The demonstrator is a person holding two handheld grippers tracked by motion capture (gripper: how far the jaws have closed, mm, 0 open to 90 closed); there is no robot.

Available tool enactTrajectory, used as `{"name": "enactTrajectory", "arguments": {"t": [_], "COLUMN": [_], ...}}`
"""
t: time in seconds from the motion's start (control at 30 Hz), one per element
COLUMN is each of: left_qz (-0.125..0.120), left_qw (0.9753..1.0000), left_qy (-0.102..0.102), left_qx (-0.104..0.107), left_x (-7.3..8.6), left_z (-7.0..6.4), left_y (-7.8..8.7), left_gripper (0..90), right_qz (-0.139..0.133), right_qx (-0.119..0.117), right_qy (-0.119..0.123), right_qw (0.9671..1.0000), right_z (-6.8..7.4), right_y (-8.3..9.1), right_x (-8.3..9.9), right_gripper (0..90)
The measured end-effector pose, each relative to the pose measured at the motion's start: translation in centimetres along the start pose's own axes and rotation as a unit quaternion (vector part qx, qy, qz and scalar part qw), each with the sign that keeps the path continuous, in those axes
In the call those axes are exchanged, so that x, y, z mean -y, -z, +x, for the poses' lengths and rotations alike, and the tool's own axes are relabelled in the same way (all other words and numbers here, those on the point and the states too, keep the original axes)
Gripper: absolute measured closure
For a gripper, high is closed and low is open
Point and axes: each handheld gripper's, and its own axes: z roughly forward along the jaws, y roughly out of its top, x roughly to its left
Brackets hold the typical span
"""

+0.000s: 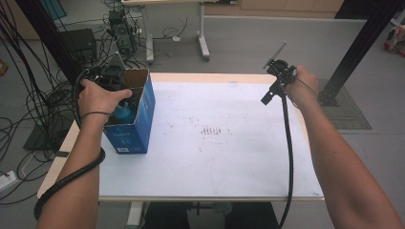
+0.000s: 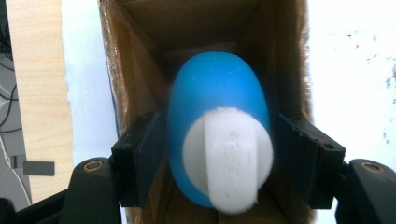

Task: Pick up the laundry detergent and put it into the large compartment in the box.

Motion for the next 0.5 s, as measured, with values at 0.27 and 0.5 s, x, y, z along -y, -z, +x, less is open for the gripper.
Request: {"name": "enactTrajectory", "arguments": {"t": [0.27,0.5], "left_qz": [-0.011,-0.024], "left_qw": [0.9999,0.9995], "left_qy": [-0.006,-0.017], "left_qx": [-0.007,-0.011], "left_x": [-0.1,0.1], "left_z": [-0.5,-1.4], "left_y": [2.2,4.5], "left_gripper": [32.2,28.7], "right_qz": [0.0,-0.003], "right_qx": [0.001,0.004], "right_qy": [0.002,0.004], "right_qw": [1.0,1.0], "right_z": [0.1,0.2], "right_y": [0.1,0.3], "right_x": [0.0,0.0], "right_gripper": [4.7,4.8]}}
